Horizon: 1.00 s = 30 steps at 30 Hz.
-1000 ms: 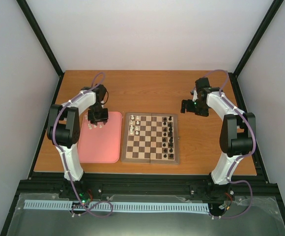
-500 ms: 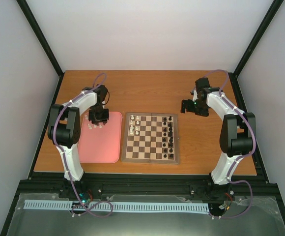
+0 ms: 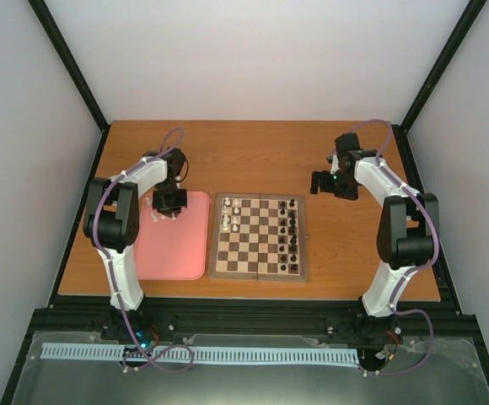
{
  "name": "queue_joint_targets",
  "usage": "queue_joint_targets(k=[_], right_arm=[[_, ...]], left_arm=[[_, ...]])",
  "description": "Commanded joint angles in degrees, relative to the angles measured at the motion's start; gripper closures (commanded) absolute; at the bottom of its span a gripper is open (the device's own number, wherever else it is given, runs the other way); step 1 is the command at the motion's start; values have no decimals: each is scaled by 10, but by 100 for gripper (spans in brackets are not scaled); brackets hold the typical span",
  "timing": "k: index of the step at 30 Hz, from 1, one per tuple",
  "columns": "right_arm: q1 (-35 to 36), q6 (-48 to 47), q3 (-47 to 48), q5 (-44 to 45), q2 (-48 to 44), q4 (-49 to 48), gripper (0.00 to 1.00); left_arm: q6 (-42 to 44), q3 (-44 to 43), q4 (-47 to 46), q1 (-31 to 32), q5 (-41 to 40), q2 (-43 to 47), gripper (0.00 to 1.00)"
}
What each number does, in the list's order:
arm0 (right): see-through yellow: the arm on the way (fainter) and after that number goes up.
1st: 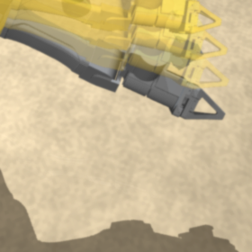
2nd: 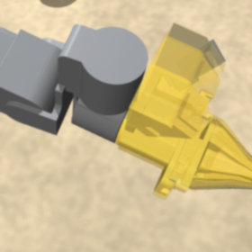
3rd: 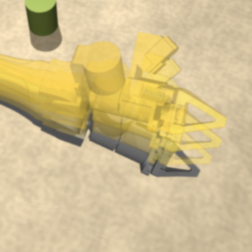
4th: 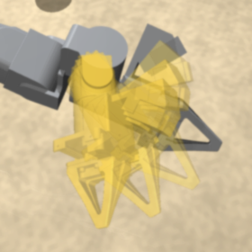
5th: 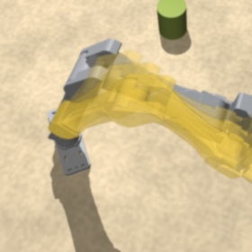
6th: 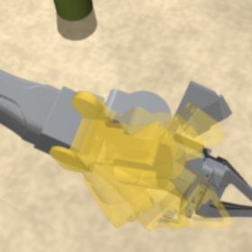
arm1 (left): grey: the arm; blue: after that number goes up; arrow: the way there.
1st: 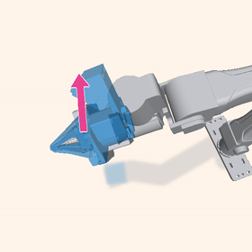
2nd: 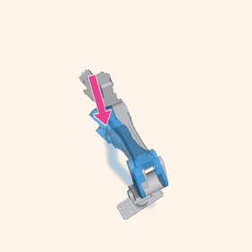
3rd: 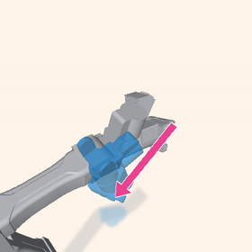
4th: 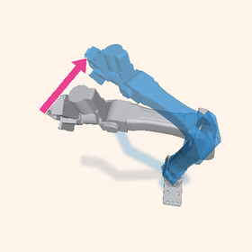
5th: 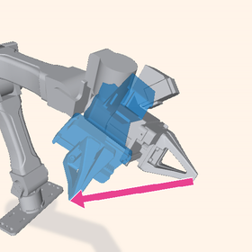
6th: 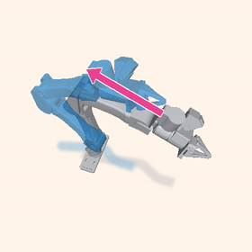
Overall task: Set up the chess pieces on the board
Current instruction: Pick up the chess piece from the storage box, then place the chess piece on the chessboard.
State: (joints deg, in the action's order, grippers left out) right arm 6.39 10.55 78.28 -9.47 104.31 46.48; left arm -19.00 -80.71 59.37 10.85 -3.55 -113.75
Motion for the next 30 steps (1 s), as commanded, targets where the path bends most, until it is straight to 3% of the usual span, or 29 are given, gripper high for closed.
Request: queue_joint_targets(k=[1,6,12,22,30], right_arm=[[-6,4,4,6,4,-4,0],[-5,2,5,8,3,-3,0],[-6,4,1,7,-1,-4,0],[-6,8,-5,7,-6,-6,0],[-6,5,-29,8,-19,-18,0]], left_arm=[[5,-4,-8,4,-7,-3,88],[4,-4,-6,5,-3,0,98],[4,-6,20,25,2,43,99],[-40,-31,124,207,86,139,99],[-73,-23,120,281,97,142,99]])
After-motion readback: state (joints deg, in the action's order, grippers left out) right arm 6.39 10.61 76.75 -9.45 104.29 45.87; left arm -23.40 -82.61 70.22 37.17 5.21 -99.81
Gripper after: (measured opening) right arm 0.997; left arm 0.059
